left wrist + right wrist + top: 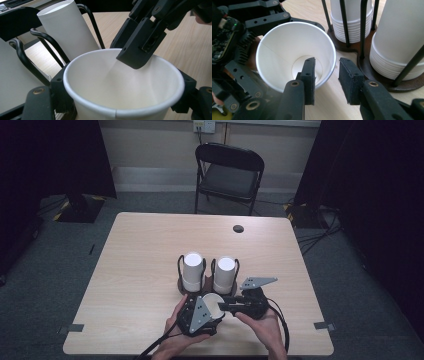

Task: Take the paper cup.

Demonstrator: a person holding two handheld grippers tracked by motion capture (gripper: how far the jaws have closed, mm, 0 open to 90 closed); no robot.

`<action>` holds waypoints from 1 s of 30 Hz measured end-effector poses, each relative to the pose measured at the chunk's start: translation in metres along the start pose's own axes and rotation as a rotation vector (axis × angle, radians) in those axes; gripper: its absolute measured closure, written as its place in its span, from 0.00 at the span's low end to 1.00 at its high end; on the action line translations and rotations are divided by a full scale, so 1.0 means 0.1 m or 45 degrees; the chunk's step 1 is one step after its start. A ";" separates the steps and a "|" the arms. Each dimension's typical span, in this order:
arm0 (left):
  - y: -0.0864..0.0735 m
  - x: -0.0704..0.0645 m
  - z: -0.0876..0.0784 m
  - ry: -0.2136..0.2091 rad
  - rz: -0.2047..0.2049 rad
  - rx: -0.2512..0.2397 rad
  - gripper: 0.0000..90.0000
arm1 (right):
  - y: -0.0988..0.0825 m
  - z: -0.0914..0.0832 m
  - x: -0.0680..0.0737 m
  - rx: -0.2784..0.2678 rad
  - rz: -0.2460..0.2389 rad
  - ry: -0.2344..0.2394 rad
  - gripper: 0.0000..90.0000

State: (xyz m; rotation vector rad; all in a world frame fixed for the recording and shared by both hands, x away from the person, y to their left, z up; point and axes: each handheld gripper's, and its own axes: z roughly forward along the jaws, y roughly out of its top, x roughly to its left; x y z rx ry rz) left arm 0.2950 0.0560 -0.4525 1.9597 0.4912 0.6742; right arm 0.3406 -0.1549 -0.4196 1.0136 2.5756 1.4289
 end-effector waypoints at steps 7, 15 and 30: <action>-0.03 0.06 -0.02 0.007 -0.071 -0.024 0.27 | -0.04 -0.05 -0.03 -0.108 0.019 0.019 0.73; -0.05 0.11 -0.04 0.011 -0.109 -0.038 0.27 | -0.09 -0.13 -0.01 -0.233 -0.010 -0.026 0.70; -0.13 0.27 -0.17 0.023 -0.204 -0.072 0.27 | -0.31 -0.26 -0.11 -0.450 0.019 -0.257 0.52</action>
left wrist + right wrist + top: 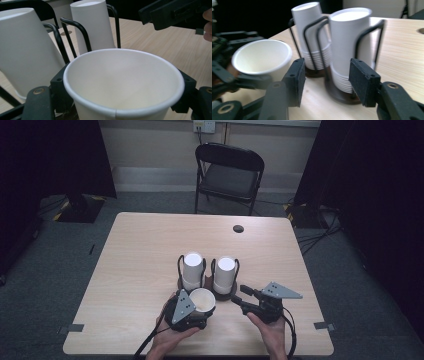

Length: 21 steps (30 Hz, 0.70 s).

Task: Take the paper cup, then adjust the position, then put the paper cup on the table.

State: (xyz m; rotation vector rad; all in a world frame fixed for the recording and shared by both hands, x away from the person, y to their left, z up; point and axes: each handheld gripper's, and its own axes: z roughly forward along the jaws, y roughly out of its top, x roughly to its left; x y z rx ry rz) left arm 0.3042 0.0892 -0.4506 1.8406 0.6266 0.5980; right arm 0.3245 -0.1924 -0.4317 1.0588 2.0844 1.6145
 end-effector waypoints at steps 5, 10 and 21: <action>0.00 0.07 -0.09 0.025 -0.013 -0.020 0.26 | -0.07 -0.05 -0.07 -0.039 0.011 -0.080 0.45; -0.02 0.19 -0.18 0.061 -0.053 -0.037 0.26 | -0.15 -0.06 -0.14 -0.052 0.055 -0.167 0.39; -0.08 0.48 -0.31 0.158 -0.123 -0.061 0.26 | -0.30 -0.11 -0.25 -0.136 0.082 -0.285 0.26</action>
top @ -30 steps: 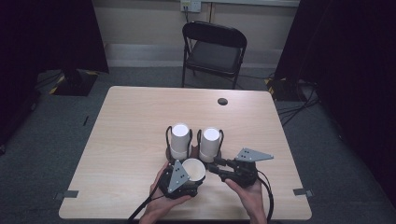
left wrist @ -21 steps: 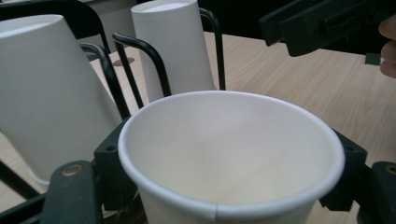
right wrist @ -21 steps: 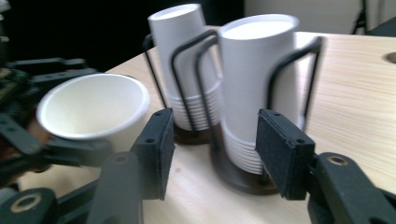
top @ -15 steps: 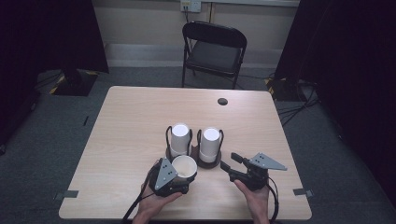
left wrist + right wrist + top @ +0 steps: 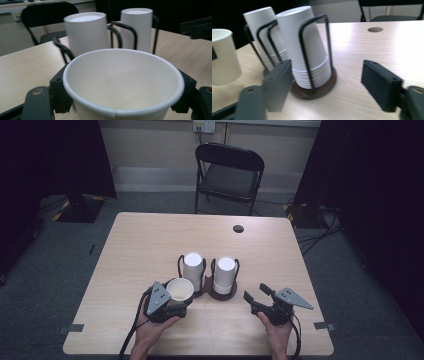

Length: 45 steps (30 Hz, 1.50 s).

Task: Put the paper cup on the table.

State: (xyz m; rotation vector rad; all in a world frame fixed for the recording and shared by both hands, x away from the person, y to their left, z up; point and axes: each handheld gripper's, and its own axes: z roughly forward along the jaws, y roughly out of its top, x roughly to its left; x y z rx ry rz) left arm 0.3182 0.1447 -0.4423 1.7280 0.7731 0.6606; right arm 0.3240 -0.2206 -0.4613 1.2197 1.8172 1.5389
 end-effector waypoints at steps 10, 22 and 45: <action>0.03 0.29 -0.08 0.093 -0.060 -0.065 0.27 | -0.13 0.01 -0.10 0.024 -0.005 -0.076 0.21; 0.06 0.58 -0.03 0.234 -0.114 -0.102 0.27 | -0.26 0.03 -0.22 -0.053 -0.013 -0.144 0.19; 0.03 1.00 0.21 0.297 -0.120 -0.054 0.26 | -0.33 0.00 -0.13 -0.130 -0.136 -0.271 0.15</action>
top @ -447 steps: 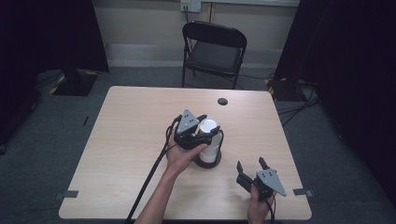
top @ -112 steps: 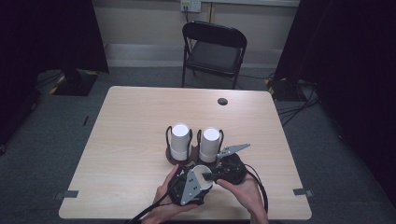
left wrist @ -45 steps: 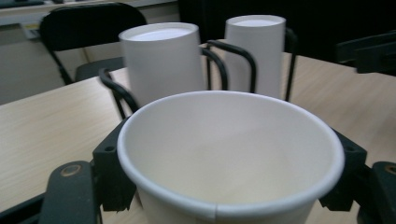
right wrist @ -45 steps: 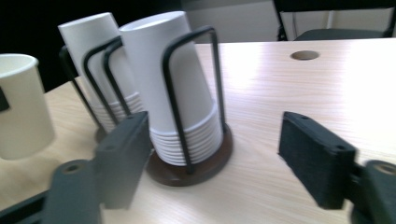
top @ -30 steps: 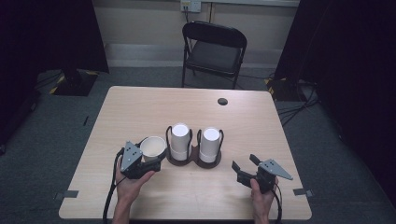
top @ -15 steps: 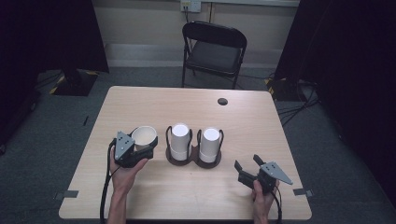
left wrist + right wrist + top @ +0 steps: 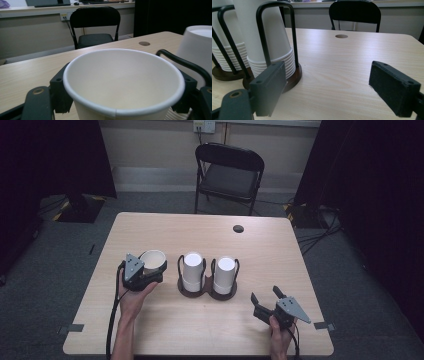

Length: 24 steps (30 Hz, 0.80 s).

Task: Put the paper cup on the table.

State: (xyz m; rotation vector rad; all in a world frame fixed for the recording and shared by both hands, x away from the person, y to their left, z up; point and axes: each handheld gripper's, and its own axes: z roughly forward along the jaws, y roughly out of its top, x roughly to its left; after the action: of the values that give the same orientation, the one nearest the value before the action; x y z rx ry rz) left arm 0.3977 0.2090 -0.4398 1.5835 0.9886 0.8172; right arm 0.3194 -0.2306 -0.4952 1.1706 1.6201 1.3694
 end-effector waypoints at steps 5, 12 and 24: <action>-0.05 0.15 0.12 0.002 -0.052 -0.010 0.26 | -0.01 -0.02 -0.01 -0.033 0.009 0.001 0.15; -0.20 0.29 0.28 0.016 -0.086 0.054 0.25 | 0.00 -0.01 0.00 -0.007 0.000 0.017 0.16; -0.28 0.26 0.37 0.003 -0.065 0.131 0.23 | 0.00 0.00 -0.01 0.002 0.006 0.031 0.16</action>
State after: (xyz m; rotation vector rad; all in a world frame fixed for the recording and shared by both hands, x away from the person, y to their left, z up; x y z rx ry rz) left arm 0.4361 0.2201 -0.4752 1.6379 1.0835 0.7436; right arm 0.3200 -0.2318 -0.4952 1.1633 1.6365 1.3908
